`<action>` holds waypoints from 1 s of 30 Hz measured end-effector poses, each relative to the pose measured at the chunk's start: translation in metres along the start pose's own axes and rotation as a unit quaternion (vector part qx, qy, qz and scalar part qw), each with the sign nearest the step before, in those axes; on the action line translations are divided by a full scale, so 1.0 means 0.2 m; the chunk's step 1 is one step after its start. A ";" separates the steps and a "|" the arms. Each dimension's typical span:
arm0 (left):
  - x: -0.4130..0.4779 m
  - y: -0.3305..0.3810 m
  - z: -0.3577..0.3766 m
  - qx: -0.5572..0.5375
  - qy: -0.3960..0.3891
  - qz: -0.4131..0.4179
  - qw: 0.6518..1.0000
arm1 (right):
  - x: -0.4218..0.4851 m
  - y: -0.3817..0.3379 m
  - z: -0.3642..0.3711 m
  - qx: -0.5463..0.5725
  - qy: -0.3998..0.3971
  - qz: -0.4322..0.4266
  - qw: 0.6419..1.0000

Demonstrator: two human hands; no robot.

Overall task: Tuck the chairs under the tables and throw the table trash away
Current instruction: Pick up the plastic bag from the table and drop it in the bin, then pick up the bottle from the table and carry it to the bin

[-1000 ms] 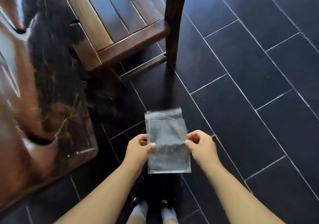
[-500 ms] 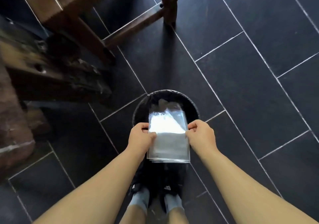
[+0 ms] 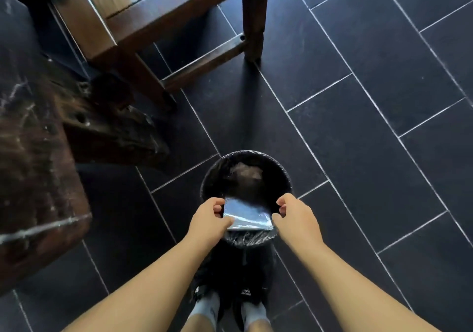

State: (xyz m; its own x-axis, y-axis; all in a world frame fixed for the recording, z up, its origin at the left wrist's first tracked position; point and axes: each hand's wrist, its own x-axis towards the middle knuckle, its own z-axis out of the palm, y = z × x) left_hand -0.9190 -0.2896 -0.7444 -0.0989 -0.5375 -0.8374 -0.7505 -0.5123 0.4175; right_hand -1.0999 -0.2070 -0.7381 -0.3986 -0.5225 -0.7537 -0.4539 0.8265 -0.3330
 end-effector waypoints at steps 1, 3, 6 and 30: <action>-0.04 0.03 -0.03 0.012 -0.007 0.011 1.000 | -0.03 -0.02 -0.04 -0.016 -0.009 -0.012 1.000; -0.13 0.10 -0.10 0.040 -0.013 0.035 0.998 | -0.10 -0.08 -0.15 -0.038 -0.020 -0.033 0.999; -0.30 0.24 -0.22 0.066 -0.015 0.058 0.996 | -0.23 -0.21 -0.34 -0.056 -0.027 -0.058 0.996; -2.22 1.33 -1.20 0.273 0.127 0.298 0.906 | -1.95 -1.18 -1.74 -0.180 0.103 -0.236 0.949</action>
State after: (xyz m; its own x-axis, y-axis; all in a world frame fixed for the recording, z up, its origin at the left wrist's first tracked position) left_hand -0.9181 -0.3471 -0.1775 -0.4926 -0.7811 -0.3836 -0.8309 0.2913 0.4741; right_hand -1.1146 -0.2718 -0.1679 -0.2137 -0.8773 -0.4297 -0.8489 0.3845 -0.3628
